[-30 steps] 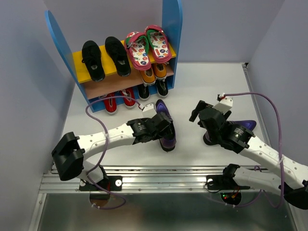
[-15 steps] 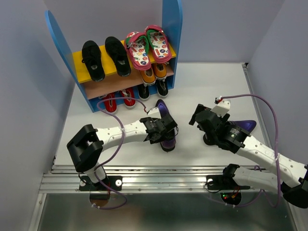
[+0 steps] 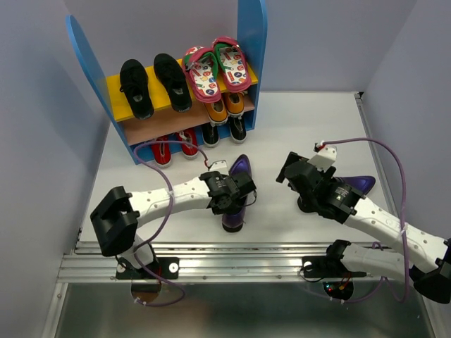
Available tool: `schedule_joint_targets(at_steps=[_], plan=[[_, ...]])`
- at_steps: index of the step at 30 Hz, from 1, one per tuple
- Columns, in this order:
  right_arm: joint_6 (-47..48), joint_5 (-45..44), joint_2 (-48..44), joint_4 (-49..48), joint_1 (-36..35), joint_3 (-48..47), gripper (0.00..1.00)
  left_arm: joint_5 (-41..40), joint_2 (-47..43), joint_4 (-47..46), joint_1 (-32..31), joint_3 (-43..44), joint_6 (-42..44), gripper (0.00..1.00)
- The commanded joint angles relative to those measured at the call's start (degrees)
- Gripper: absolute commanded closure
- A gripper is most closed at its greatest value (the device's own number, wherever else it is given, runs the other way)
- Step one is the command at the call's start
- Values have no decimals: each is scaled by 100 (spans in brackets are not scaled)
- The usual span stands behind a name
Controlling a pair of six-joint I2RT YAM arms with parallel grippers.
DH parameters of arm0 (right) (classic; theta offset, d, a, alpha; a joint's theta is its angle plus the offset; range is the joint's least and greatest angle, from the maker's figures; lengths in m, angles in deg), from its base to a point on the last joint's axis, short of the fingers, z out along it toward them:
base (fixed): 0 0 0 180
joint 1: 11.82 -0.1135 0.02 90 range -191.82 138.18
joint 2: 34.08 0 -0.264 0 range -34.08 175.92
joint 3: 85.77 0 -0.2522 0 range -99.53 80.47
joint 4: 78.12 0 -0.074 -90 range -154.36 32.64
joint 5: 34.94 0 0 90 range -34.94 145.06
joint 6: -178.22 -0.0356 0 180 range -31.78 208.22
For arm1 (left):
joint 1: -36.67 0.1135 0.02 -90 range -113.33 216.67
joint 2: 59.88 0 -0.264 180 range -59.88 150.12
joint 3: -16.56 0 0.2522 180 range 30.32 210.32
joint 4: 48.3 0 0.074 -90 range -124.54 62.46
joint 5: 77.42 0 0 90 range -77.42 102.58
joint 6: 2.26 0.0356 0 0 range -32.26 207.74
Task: Place and organize the shoes onto the shoe shelf
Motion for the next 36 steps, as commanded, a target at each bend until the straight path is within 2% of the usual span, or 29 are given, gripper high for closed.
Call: schedule_joint_targets(at_steps=[1,9,15,24,30,36], plan=[[-114,-314,65,-22,-30,-43,0,-673,-994,906,-10,306,-259,100],[-8,-428,250,-92,-30,-167,0,-955,-2286,1997,-10,60,-988,100],[62,-630,153,-101,-30,-219,0,-1008,-3041,2050,191,-133,-866,100],[229,-675,171,-92,-30,-395,0,-1077,-3526,2050,2070,24,503,100],[211,-631,189,-101,-30,-404,0,-1271,-3211,2050,2757,340,1155,100],[211,-561,162,-101,-30,-378,0,-1351,-2894,1822,3127,674,1656,100]])
